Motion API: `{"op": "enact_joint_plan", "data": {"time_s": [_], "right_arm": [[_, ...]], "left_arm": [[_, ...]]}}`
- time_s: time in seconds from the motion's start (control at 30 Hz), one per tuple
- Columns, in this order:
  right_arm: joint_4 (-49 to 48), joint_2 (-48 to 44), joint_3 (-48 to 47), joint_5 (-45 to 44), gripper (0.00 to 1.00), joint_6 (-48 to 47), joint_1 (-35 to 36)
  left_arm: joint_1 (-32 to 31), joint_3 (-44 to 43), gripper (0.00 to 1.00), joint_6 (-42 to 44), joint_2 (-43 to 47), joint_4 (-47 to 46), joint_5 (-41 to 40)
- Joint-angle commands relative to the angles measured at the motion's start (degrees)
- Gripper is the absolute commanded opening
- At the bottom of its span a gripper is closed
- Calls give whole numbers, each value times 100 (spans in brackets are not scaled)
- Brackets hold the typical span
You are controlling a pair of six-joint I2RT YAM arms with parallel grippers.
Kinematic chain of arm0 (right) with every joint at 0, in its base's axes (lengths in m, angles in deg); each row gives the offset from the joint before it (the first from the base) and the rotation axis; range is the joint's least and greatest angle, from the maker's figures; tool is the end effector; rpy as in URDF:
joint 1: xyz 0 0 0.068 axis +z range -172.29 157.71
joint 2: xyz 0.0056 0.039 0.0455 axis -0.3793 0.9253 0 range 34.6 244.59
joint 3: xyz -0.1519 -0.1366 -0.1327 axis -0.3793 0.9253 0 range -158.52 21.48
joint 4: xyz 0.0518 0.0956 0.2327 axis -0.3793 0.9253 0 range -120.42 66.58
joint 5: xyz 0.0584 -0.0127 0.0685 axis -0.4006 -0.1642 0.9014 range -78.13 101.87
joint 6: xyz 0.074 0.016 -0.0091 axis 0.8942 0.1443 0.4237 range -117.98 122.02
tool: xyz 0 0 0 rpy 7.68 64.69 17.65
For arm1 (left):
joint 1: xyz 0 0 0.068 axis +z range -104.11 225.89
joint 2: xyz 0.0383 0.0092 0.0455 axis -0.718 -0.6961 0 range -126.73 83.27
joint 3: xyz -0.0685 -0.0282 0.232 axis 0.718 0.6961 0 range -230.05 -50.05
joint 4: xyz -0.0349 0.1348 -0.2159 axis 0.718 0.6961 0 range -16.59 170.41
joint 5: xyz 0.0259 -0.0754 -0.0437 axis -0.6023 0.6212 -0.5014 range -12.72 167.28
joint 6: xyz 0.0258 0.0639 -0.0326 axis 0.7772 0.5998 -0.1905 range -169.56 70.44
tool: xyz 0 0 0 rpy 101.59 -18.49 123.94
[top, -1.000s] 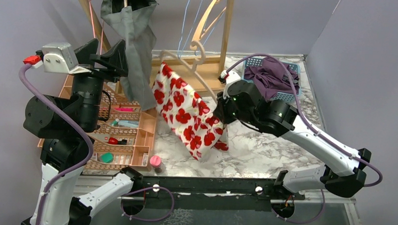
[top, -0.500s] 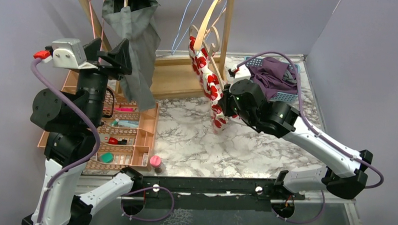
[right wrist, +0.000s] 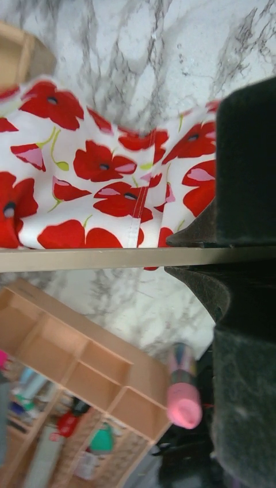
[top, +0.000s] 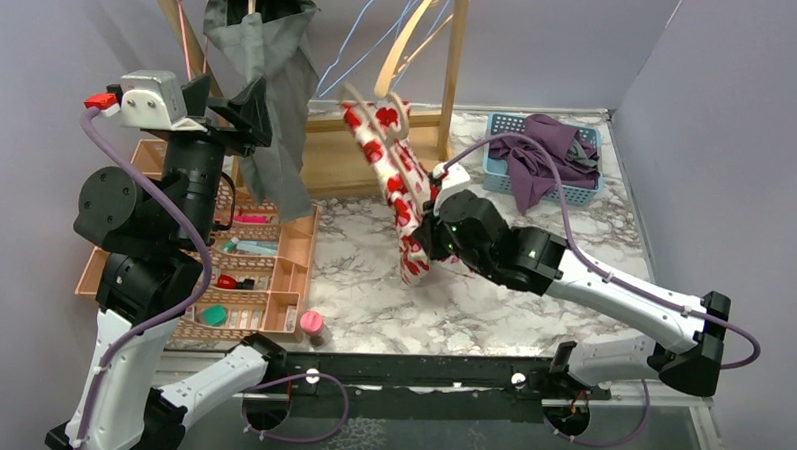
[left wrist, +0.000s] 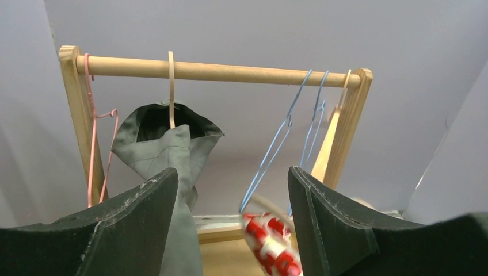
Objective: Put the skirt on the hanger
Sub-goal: Place the hanger at the clothesline.
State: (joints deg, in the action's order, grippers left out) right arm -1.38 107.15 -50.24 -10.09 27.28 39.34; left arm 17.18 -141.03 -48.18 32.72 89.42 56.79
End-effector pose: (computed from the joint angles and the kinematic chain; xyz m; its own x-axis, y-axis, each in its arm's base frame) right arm 0.1670 0.2587 0.3262 -0.4965 -0.0867 -0.8637 -0.4977 0.8436 0.2015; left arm 0.1318 -0.0464 0.5509 0.3666 -0.1751 -0.9138 0.1616 0.9792 -0.1228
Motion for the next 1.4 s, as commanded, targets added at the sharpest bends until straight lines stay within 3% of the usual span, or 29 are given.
{"op": "enact_joint_plan", "data": {"time_s": [0.0,0.27,0.5,0.73,1.37], "right_arm": [[-300,-222,271,321,1,-314,385],[-166,-277,184,269,1,-277,491],[926,545,-1119,-781,1,352,1055],[1937,1269,-2536,-1635,1,1121,1087],[1731,2901,-5612,-2264,1,-40,995]], "left_arm": [[15,27,73,107,-17,-26,-95],[20,85,74,125,-34,-27,-104],[16,53,74,134,-38,-20,-95],[17,38,74,140,26,10,-111],[13,83,74,158,255,166,-187]]}}
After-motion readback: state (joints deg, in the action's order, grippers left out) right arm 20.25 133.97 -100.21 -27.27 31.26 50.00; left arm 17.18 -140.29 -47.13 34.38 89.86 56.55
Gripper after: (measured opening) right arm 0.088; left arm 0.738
